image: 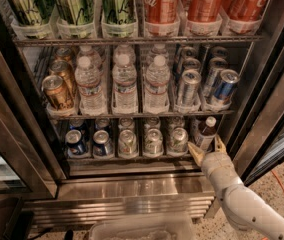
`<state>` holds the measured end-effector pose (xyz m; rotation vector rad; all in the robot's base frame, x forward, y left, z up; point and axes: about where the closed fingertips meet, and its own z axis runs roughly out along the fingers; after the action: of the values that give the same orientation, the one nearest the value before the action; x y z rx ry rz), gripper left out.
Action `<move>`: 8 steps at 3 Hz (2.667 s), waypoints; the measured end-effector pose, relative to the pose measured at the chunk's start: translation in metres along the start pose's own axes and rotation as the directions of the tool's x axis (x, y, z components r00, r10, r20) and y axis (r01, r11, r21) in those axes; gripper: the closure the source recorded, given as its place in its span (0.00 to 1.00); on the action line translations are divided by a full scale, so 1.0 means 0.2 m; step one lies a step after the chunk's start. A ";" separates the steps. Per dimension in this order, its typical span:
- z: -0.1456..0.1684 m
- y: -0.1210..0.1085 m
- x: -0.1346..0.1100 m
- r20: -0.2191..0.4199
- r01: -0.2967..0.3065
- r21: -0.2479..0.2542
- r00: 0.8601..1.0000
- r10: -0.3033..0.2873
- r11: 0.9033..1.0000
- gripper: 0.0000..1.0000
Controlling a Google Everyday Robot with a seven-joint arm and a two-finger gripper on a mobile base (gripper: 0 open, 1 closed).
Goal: Pick blue plastic bottle from bottom shelf of fridge
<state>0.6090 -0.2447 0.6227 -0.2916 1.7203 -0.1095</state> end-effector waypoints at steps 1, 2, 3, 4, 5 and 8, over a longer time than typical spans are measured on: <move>0.03 -0.01 0.01 0.016 -0.001 0.018 1.000 0.001 1.000 0.29; 0.06 -0.02 0.02 0.027 -0.003 0.038 1.000 0.002 0.999 0.29; 0.08 -0.04 0.02 0.037 -0.009 0.055 0.999 0.007 0.998 0.29; 0.10 -0.07 0.03 0.042 -0.016 0.075 0.999 0.012 0.997 0.29; 0.13 -0.08 0.04 0.033 -0.019 0.087 0.999 0.016 0.996 0.29; 0.17 -0.09 0.07 0.013 -0.025 0.088 1.000 0.024 0.996 0.94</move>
Offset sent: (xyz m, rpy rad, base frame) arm 0.0165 -0.0098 -0.0081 0.0002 -0.0526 -0.0524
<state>0.6429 -0.2627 0.6081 -0.2050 1.7019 -0.1652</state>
